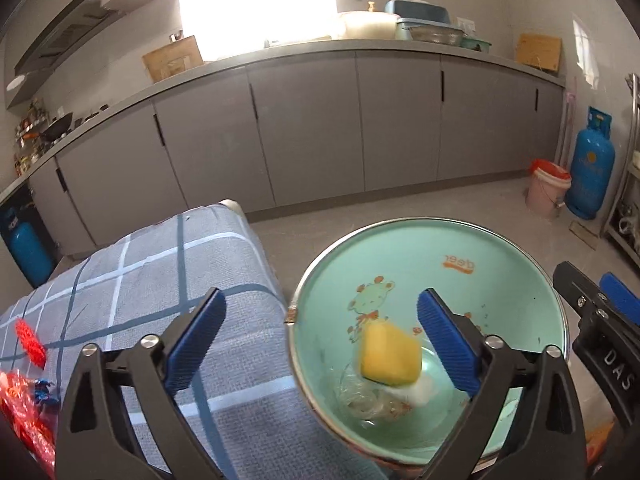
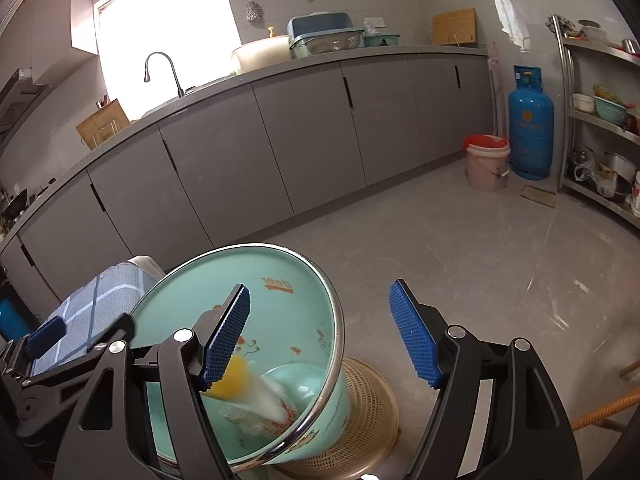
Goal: Collect trash
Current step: 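Carry the clear bag and yellow sponge over the green bucket and release both, then grasp the pink plastic bag with the right tool while the left tool grasps the orange wrapper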
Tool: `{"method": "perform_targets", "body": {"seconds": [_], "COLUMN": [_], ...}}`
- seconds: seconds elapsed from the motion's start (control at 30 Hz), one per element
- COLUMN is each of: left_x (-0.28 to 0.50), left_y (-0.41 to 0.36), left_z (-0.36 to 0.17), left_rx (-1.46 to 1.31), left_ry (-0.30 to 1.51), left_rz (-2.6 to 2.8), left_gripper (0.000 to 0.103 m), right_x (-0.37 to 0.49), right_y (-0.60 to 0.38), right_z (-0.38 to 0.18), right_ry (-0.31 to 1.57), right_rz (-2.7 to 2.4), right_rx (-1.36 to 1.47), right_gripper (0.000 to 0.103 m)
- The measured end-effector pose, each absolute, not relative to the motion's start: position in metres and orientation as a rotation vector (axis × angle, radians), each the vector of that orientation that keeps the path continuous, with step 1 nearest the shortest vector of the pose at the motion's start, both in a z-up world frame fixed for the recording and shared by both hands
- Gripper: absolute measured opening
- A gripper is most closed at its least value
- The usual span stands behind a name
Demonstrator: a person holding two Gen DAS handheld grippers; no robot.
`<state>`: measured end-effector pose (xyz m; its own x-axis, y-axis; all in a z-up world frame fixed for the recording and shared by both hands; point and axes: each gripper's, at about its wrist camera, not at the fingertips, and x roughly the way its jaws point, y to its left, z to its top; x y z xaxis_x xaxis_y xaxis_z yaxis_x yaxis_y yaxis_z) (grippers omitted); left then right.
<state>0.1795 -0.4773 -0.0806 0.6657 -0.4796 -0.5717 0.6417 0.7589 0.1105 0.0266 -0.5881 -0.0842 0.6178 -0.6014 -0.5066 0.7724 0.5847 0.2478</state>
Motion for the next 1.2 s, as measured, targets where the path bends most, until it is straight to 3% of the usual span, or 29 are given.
{"method": "perform_targets", "body": {"seconds": [0.67, 1.0, 1.2], "left_x": [0.163, 0.125, 0.131], "left_y": [-0.269, -0.174, -0.130], "left_z": [-0.047, -0.049, -0.068], "left_rx": [0.066, 0.072, 0.048], "left_ry": [0.618, 0.549, 0.609], "left_rz": [-0.311, -0.162, -0.111], "left_gripper": [0.098, 0.098, 0.098], "right_x": [0.051, 0.068, 0.072], "right_y": [-0.511, -0.435, -0.394], "right_z": [-0.069, -0.059, -0.056], "right_ry": [0.378, 0.417, 0.434], "right_rz": [-0.650, -0.459, -0.369], "right_rx": [0.311, 0.220, 0.183], "right_gripper": [0.077, 0.078, 0.081]}}
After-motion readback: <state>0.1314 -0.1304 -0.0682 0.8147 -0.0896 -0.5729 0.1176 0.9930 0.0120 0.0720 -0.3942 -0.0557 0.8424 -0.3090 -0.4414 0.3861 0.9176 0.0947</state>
